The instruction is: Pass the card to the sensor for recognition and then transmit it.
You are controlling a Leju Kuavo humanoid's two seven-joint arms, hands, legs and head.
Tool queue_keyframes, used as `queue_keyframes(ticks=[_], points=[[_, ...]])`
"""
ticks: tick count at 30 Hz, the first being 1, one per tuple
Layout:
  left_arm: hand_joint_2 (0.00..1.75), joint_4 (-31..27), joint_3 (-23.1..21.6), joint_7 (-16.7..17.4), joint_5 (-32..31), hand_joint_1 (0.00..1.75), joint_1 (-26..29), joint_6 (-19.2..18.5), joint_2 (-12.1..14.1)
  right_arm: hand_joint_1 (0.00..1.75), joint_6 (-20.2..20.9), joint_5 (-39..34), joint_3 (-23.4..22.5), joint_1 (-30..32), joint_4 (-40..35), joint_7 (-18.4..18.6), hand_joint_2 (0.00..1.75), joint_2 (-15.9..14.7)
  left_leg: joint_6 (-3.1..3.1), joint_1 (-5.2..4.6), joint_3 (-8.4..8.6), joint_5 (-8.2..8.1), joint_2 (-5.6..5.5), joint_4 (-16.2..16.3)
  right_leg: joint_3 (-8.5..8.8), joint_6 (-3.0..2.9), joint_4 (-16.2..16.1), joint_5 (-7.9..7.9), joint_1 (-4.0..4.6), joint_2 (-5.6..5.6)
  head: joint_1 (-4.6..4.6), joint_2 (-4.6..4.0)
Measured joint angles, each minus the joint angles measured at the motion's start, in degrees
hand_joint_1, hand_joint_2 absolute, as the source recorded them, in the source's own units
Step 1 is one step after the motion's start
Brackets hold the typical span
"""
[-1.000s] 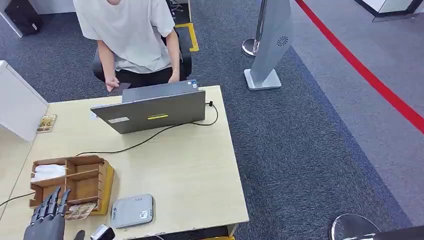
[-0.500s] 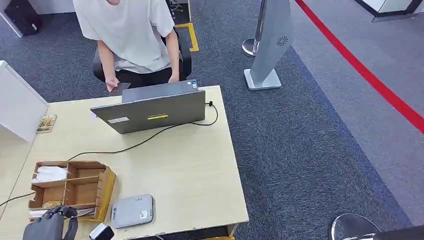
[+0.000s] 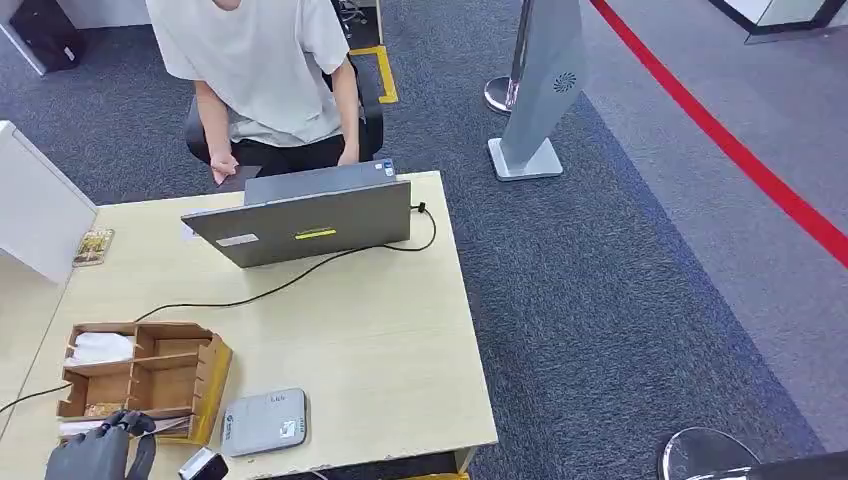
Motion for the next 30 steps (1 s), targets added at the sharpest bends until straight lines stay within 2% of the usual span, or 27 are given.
queue_keyframes(ticks=[5, 11, 18, 25, 30], points=[[1.75, -2.18, 0.44, 0.0, -1.9, 1.75, 0.35, -2.19, 0.98, 0.0, 0.0, 0.33, 0.0, 0.04, 0.0, 0.07, 1.75, 0.0, 0.0, 0.0, 0.0, 0.0, 0.0, 0.0, -0.01, 0.0, 0.0, 0.0, 0.0, 0.0, -0.02, 0.0], [1.75, -8.51, 0.96, -0.86, -4.55, 1.75, 0.66, -5.03, 3.54, 0.0, 0.0, 2.32, -0.44, 0.58, -0.2, 1.51, 1.75, 0.0, 0.0, 0.01, 0.0, 0.0, -0.01, 0.0, -0.02, 0.0, 0.0, 0.0, 0.01, -0.01, 0.0, 0.0], [1.75, -17.05, 5.92, -9.04, -6.52, 1.75, -2.06, -6.25, 4.52, 0.0, 0.0, 2.82, -1.46, 1.21, -0.85, 1.64, 1.75, -0.02, 0.02, 0.01, 0.02, 0.03, -0.03, 0.0, -0.01, 0.0, 0.0, 0.01, 0.01, -0.03, 0.0, 0.0], [1.75, -18.14, 10.23, -11.82, -3.63, 1.75, -13.25, -6.65, 4.41, 0.0, 0.43, -0.33, -0.51, -0.3, 0.11, -1.15, 1.75, 0.0, -0.01, 0.01, 0.01, 0.19, -0.14, 0.0, -0.01, -0.04, 0.01, 0.11, 0.01, -0.18, -0.02, 0.0], [1.75, -14.66, 11.56, -12.72, -3.08, 1.75, -22.9, -5.36, 3.56, 0.0, 1.95, -3.7, 1.97, -2.54, 2.89, -4.42, 1.75, 0.46, -0.03, -0.02, 0.02, 0.28, -0.14, 0.01, -0.02, -0.04, 0.02, 0.19, 0.01, -0.18, -0.24, -0.02]])
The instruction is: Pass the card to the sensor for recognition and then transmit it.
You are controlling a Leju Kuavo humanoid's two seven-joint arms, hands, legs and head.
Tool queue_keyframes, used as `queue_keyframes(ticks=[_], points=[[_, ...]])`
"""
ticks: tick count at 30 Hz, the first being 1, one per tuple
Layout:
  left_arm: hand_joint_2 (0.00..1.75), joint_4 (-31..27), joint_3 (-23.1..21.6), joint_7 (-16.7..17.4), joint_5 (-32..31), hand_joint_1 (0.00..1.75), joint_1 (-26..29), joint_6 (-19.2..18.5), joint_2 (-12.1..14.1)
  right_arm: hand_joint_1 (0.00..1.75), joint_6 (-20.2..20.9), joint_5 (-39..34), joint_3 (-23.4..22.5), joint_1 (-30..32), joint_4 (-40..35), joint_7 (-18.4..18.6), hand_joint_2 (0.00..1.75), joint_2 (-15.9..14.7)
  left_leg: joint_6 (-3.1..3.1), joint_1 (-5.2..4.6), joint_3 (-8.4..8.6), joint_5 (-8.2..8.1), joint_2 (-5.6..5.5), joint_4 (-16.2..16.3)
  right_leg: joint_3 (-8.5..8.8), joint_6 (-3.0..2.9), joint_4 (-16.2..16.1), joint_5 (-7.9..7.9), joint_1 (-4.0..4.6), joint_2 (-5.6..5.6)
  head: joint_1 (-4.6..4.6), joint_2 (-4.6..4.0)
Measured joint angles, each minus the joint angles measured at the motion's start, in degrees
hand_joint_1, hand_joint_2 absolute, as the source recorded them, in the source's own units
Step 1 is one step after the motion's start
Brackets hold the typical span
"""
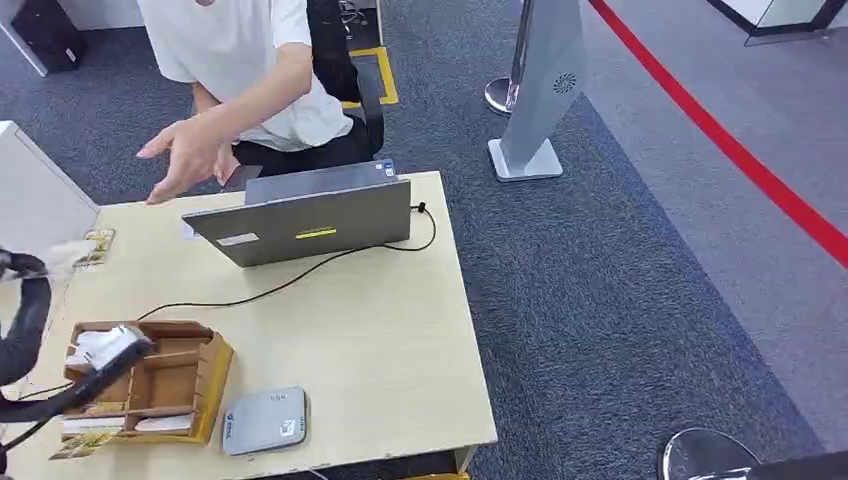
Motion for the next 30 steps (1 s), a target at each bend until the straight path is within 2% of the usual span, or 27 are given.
queue_keyframes(ticks=[2, 3, 7, 11, 15, 16, 22, 25, 30], points=[[1.75, 3.3, 0.59, -0.17, 0.13, 1.75, -5.07, -0.11, 0.28, 0.0, 1.93, -0.5, 1.28, -0.97, 1.93, -1.3, 1.75, 0.56, 0.0, 0.11, -0.1, 0.07, -0.04, 0.02, -0.05, -0.01, -0.01, 0.06, 0.08, -0.05, 0.33, 0.02], [1.75, 5.6, 0.98, -0.26, 0.17, 1.75, -8.44, 0.2, 0.35, 0.0, 2.93, -0.59, 1.73, -1.6, 3.17, -1.75, 1.75, 0.85, 0.0, 0.09, -0.13, 0.09, -0.1, 0.02, -0.03, 0.0, -0.01, 0.08, 0.07, -0.09, 0.35, 0.02], [1.75, 13.99, 1.38, -1.05, -2.86, 1.75, -16.24, 1.62, 1.29, 0.0, 5.4, -0.59, 3.19, -3.1, 6.78, -2.71, 1.75, 1.99, -0.08, 0.11, -0.09, 0.15, -0.01, 0.02, -0.08, -0.1, 0.0, 0.17, 0.09, -0.01, 0.26, 0.02], [1.75, 21.12, 1.22, -1.35, -3.74, 1.75, -21.3, 1.71, 1.64, 0.0, 6.75, -1.16, 3.98, -3.64, 9.4, -3.32, 1.75, 2.73, -0.08, 0.11, -0.11, 0.15, 0.0, 0.02, -0.12, -0.1, 0.02, 0.17, 0.08, 0.02, 0.26, 0.02], [1.75, 25.51, 0.92, -1.51, -4.13, 1.75, -23.38, 1.9, 1.73, 0.0, 7.12, -1.26, 4.43, -3.67, 10.88, -3.73, 1.75, 3.17, -0.08, 0.1, -0.14, 0.15, 0.0, 0.01, -0.14, -0.1, 0.02, 0.17, 0.08, 0.02, 0.29, 0.02], [1.75, 26.42, 0.83, -1.51, -4.11, 0.0, -23.54, 1.9, 1.73, 0.0, 7.12, -1.24, 4.67, -3.67, 11.32, -3.78, 1.75, 3.36, -0.08, 0.11, -0.17, 0.15, 0.0, 0.01, -0.17, -0.1, 0.02, 0.17, 0.08, 0.04, 0.26, 0.02], [1.75, 28.19, 0.13, -1.33, -2.86, 0.0, -23.58, 2.3, 2.27, 0.0, 7.06, -1.35, 5.48, -3.67, 12.63, -3.23, 1.75, 3.89, -0.08, 0.1, -0.24, 0.14, 0.05, 0.02, -0.23, -0.1, 0.02, 0.17, 0.08, 0.1, 0.26, 0.02], [1.75, 28.3, 0.17, -0.85, -2.15, 0.0, -22.73, 4.94, 2.51, 0.0, 6.82, -2.05, 5.85, -3.7, 12.87, -3.06, 1.75, 4.0, -0.08, 0.09, -0.25, 0.14, 0.04, 0.01, -0.22, -0.1, 0.02, 0.17, 0.07, 0.1, 0.26, 0.02], [1.75, 24.09, 1.43, -0.89, 0.99, 0.0, -16.55, 6.01, 4.22, 0.0, 5.39, -3.35, 6.68, -3.63, 12.61, -2.76, 1.75, 4.0, -0.08, 0.11, -0.25, 0.14, 0.12, 0.01, -0.26, -0.1, 0.02, 0.17, 0.08, 0.19, 0.26, 0.02]])
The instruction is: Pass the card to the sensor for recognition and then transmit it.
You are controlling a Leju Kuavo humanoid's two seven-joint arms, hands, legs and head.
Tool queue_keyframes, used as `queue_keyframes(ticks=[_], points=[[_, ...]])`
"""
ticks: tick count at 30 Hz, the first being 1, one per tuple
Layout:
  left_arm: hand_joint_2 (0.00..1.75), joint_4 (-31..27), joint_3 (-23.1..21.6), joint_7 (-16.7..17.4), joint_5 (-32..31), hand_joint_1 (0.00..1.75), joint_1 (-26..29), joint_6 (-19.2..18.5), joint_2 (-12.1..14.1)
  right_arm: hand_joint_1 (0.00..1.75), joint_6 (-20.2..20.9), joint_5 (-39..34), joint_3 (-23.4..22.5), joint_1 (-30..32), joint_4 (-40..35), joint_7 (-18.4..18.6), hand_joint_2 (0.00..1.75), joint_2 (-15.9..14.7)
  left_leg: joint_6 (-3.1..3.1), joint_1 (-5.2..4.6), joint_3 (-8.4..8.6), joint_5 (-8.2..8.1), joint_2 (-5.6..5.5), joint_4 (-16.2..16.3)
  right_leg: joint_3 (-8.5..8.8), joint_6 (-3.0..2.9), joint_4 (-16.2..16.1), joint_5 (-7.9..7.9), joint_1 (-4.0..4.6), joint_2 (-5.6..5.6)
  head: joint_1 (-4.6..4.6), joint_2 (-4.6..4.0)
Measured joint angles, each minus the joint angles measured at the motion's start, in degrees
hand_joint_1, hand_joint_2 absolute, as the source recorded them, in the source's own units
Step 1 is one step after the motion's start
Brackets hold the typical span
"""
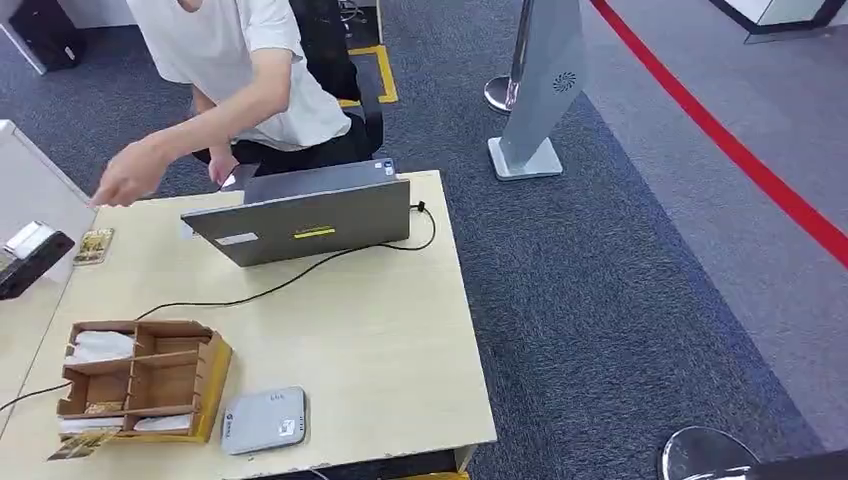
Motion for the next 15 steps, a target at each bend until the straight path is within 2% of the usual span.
queue_keyframes(ticks=[4, 9, 11, 13, 15], points=[[1.75, -6.42, 3.32, -1.23, 4.33, 0.0, 8.59, 1.16, 1.51, 0.0, -2.79, -1.45, 0.61, 0.18, -1.82, 0.73, 1.75, -0.22, -0.05, 0.0, 0.0, -0.06, 0.14, -0.02, -0.01, -0.02, 0.0, -0.02, 0.0, 0.11, -0.02, 0.0], [1.75, -16.94, 12.98, -5.42, 14.37, 0.0, 25.89, 3.63, 1.48, 0.0, -7.07, -2.67, 1.38, 1.27, -6.78, 1.95, 1.75, -1.77, 0.0, -0.01, 0.0, -0.19, 0.34, -0.03, -0.09, 0.02, -0.01, -0.1, -0.01, 0.31, 0.02, 0.0], [1.75, -19.73, 17.38, -7.83, 19.18, 0.0, 32.13, 3.91, 0.15, 0.0, -7.27, -2.39, 1.38, 1.53, -8.16, 2.67, 1.75, -2.21, -0.01, -0.01, -0.03, -0.21, 0.35, -0.03, -0.07, 0.07, -0.02, -0.14, -0.01, 0.31, 0.02, 0.0], [1.75, -22.69, 22.46, -11.16, 24.64, 0.0, 38.83, 3.48, -2.72, 0.0, -7.29, -0.54, 1.25, 1.92, -9.42, 3.65, 1.75, -2.71, -0.03, -0.06, 0.04, -0.35, 0.43, -0.04, -0.08, 0.07, -0.03, -0.19, -0.06, 0.38, -0.04, 0.0], [1.75, -24.49, 27.41, -13.93, 31.46, 0.0, 43.81, 0.15, -6.72, 0.0, -7.31, 1.57, 0.74, 2.81, -10.59, 5.03, 1.75, -3.17, 0.09, -0.06, 0.03, -0.42, 0.42, -0.04, -0.05, 0.13, -0.04, -0.26, -0.07, 0.33, 0.0, 0.0]])
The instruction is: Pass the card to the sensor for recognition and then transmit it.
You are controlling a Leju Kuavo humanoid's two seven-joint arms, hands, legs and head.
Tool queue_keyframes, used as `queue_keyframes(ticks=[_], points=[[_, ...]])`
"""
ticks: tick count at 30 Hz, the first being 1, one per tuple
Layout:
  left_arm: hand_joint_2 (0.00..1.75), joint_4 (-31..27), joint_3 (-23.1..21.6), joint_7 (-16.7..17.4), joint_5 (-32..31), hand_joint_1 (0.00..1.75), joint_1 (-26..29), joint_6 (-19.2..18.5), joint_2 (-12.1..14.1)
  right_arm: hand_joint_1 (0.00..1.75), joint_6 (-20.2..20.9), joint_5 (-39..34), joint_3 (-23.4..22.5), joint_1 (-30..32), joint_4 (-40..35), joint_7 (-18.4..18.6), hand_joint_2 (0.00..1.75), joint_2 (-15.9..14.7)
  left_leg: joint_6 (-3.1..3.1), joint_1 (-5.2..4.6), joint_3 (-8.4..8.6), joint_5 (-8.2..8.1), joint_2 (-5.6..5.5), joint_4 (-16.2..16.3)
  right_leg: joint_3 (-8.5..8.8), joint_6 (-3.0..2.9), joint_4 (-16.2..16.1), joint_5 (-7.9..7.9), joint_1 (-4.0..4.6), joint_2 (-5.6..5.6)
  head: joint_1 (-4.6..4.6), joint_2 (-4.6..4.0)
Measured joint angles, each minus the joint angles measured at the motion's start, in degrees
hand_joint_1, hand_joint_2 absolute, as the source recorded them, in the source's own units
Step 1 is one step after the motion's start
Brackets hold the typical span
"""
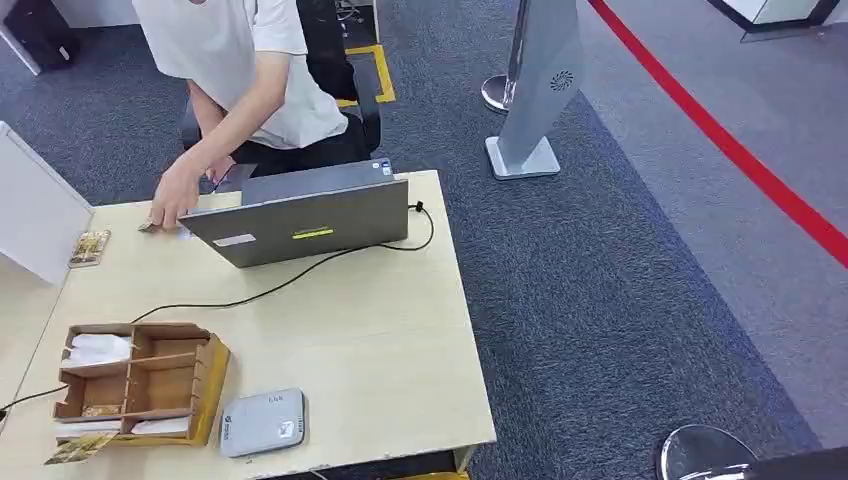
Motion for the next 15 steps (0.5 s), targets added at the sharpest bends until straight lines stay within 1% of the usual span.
queue_keyframes(ticks=[2, 3, 4, 5, 6, 7, 8, 9, 10, 11, 12, 13, 14, 15], points=[[1.75, -1.2, 4.68, -2.23, 7.21, 0.0, 3.28, -5.33, -4.85, 0.0, 0.0, 2.4, -1.05, 0.74, -1.01, 1.66, 1.75, -0.44, 0.01, 0.0, -0.03, 0.0, -0.1, 0.0, 0.05, 0.04, 0.0, -0.03, 0.0, -0.09, 0.0, 0.0], [1.75, -1.57, 6.88, -3.08, 8.91, 0.0, 4.28, -7.59, -7.37, 0.0, 0.0, 3.43, -1.47, 1.11, -1.42, 2.32, 1.75, -0.59, 0.01, -0.02, -0.02, 0.0, -0.11, 0.0, 0.05, 0.05, -0.01, -0.03, -0.01, -0.1, 0.02, 0.0], [1.75, -2.1, 10.01, -4.57, 11.84, 0.0, 4.53, -13.04, -11.2, 0.0, 0.0, 5.49, -2.41, 1.63, -2.32, 3.56, 1.75, -0.9, 0.02, -0.06, -0.03, 0.0, -0.12, 0.0, 0.08, 0.07, -0.01, -0.05, -0.01, -0.1, -0.04, 0.0], [1.75, -2.25, 13.49, -5.51, 14.2, 0.0, 3.85, -19.51, -15.61, 0.0, 0.0, 7.06, -3.21, 2.24, -3.02, 4.55, 1.75, -1.2, 0.03, -0.07, -0.03, 0.0, -0.18, 0.0, 0.09, 0.08, -0.01, -0.05, -0.01, -0.16, 0.02, 0.0], [1.75, -2.25, 17.43, -6.38, 15.86, 0.0, 2.45, -26.25, -18.83, 0.0, 0.0, 8.31, -3.96, 2.76, -3.67, 5.25, 1.75, -1.31, 0.04, -0.08, -0.04, 0.01, -0.22, 0.0, 0.09, 0.08, -0.01, -0.05, -0.02, -0.22, -0.02, 0.0], [1.75, -2.25, 23.09, -6.81, 17.48, 0.0, 0.41, -34.33, -23.53, 0.0, -0.02, 9.38, -4.77, 3.23, -4.35, 5.88, 1.75, -1.6, 0.06, -0.07, -0.08, 0.02, -0.23, 0.0, 0.12, 0.09, -0.02, -0.04, -0.02, -0.23, 0.02, 0.0], [1.75, -2.21, 29.02, -5.71, 19.49, 0.0, -2.07, -40.53, -27.81, 0.0, -0.02, 9.94, -5.44, 3.61, -4.94, 6.2, 1.75, -1.83, 0.07, -0.07, -0.06, 0.02, -0.23, 0.01, 0.13, 0.09, -0.02, -0.04, -0.02, -0.23, 0.04, 0.0], [1.75, -1.87, 35.6, -3.68, 21.76, 0.0, -5.35, -44.9, -32.33, 0.0, -0.02, 10.09, -5.97, 3.94, -5.42, 6.31, 1.75, -1.99, 0.08, -0.07, -0.06, 0.01, -0.22, 0.01, 0.14, 0.11, -0.02, -0.02, -0.02, -0.22, 0.0, 0.0], [1.75, -1.18, 41.86, -2.02, 23.78, 0.0, -8.03, -47.48, -35.58, 0.0, -0.02, 10.07, -6.29, 4.14, -5.77, 6.29, 1.75, -2.16, 0.08, -0.08, -0.03, 0.01, -0.21, 0.01, 0.14, 0.12, -0.02, 0.0, -0.02, -0.21, 0.02, 0.0], [1.75, -0.17, 47.03, 0.07, 25.94, 0.0, -10.49, -48.36, -37.74, 0.0, -0.02, 9.99, -6.42, 4.22, -5.99, 6.18, 1.75, -2.36, 0.09, -0.1, 0.0, 0.01, -0.21, 0.02, 0.15, 0.13, -0.02, 0.01, -0.04, -0.21, 0.0, 0.0], [1.75, 1.3, 51.85, 3.14, 28.65, 0.0, -12.92, -48.4, -39.5, 0.0, 0.0, 9.76, -6.42, 4.21, -6.14, 5.94, 1.75, -2.43, 0.09, -0.12, 0.03, 0.01, -0.21, 0.02, 0.15, 0.13, -0.02, 0.01, -0.05, -0.21, 0.0, 0.0], [1.75, 3.03, 56.66, 6.66, 31.36, 0.0, -14.94, -47.48, -41.5, 0.0, 0.0, 9.52, -6.45, 4.15, -6.25, 5.64, 1.75, -2.6, 0.08, -0.1, 0.06, 0.01, -0.21, 0.02, 0.18, 0.13, -0.02, 0.01, -0.06, -0.21, -0.09, -0.02], [1.75, 4.51, 59.98, 8.76, 32.78, 0.0, -16.08, -45.47, -43.28, 0.0, 0.0, 9.01, -6.42, 4.09, -6.25, 5.12, 1.75, -2.69, 0.08, -0.08, 0.07, 0.01, -0.21, 0.02, 0.19, 0.13, -0.02, 0.01, -0.06, -0.21, -0.05, 0.0], [1.75, 6.68, 63.12, 9.86, 32.51, 0.0, -17.24, -42.39, -44.68, 0.0, 0.0, 7.74, -6.32, 3.94, -6.21, 4.26, 1.75, -2.84, 0.09, -0.1, 0.07, 0.01, -0.22, 0.02, 0.19, 0.13, -0.02, 0.0, -0.06, -0.21, -0.09, 0.0]])
